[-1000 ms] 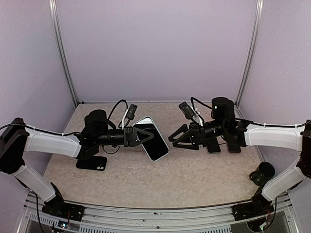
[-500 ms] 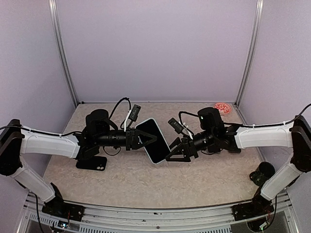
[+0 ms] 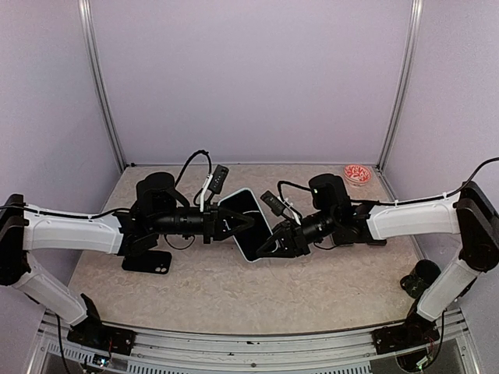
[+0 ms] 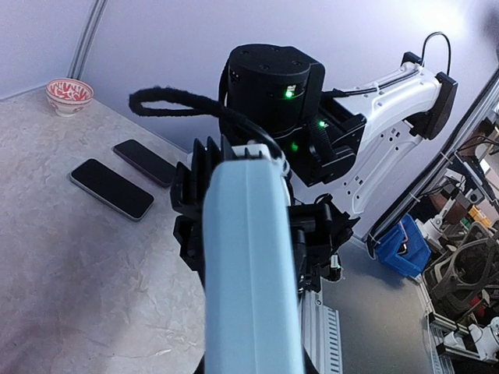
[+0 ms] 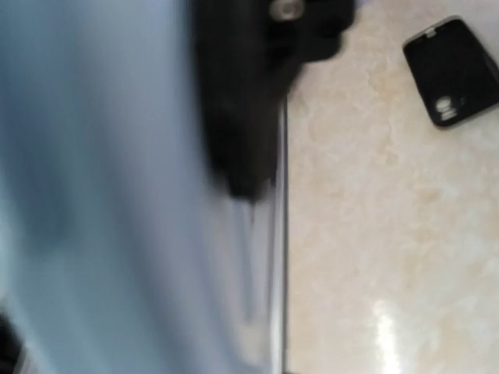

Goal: Put the phone into the phone case
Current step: Pass from the left arm to the right

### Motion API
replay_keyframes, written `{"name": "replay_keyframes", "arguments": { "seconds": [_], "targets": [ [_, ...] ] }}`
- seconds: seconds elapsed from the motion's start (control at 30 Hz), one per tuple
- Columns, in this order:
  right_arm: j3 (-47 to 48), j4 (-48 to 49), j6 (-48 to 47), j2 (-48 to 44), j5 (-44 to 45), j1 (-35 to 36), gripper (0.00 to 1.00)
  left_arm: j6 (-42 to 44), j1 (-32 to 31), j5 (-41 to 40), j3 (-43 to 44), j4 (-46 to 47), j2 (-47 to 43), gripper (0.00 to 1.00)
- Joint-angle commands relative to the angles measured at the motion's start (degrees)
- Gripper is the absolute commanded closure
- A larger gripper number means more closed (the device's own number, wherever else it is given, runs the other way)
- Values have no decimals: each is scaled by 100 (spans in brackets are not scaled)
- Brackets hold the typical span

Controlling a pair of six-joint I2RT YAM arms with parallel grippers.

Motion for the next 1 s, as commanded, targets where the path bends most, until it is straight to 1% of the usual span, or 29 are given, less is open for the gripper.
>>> {"name": "replay_keyframes", "arguments": {
  "seconds": [0.0, 0.07, 0.17, 0.23, 0.33, 0.4, 0.53, 0.63, 0.7, 0.87, 0.9, 0.97],
  "targets": [
    [147, 290, 315, 142, -107, 65, 92, 367, -139, -220, 337, -49, -231, 100],
    [178, 221, 361, 182, -35, 63, 100, 527, -212, -362, 399, -228, -258, 100],
    [186, 227, 470, 236, 51, 63, 100, 860, -361, -664, 547, -582, -281, 100],
    [178, 368, 589, 257, -8, 63, 100, 944, -434, -724, 613, -701, -268, 100],
    [145, 508, 665, 230, -76, 63, 100, 945, -451, -754, 615, -710, -246, 100],
    [155, 513, 652, 177, -62, 63, 100, 932, -451, -779, 581, -685, -252, 98],
    [171, 518, 587, 42, -132, 63, 100, 914, -443, -748, 539, -632, -289, 98],
    [169, 531, 534, -114, -91, 63, 81, 905, -443, -722, 528, -622, -283, 100],
    [180, 579, 534, -192, -122, 62, 77, 901, -443, -692, 528, -621, -289, 100],
    [193, 740, 607, -271, -225, 62, 74, 863, -433, -587, 524, -588, -289, 100],
    [191, 742, 607, -272, -227, 63, 74, 851, -432, -589, 513, -582, -286, 100],
    [172, 788, 618, -259, -252, 63, 80, 823, -427, -623, 475, -549, -296, 100]
  ]
}}
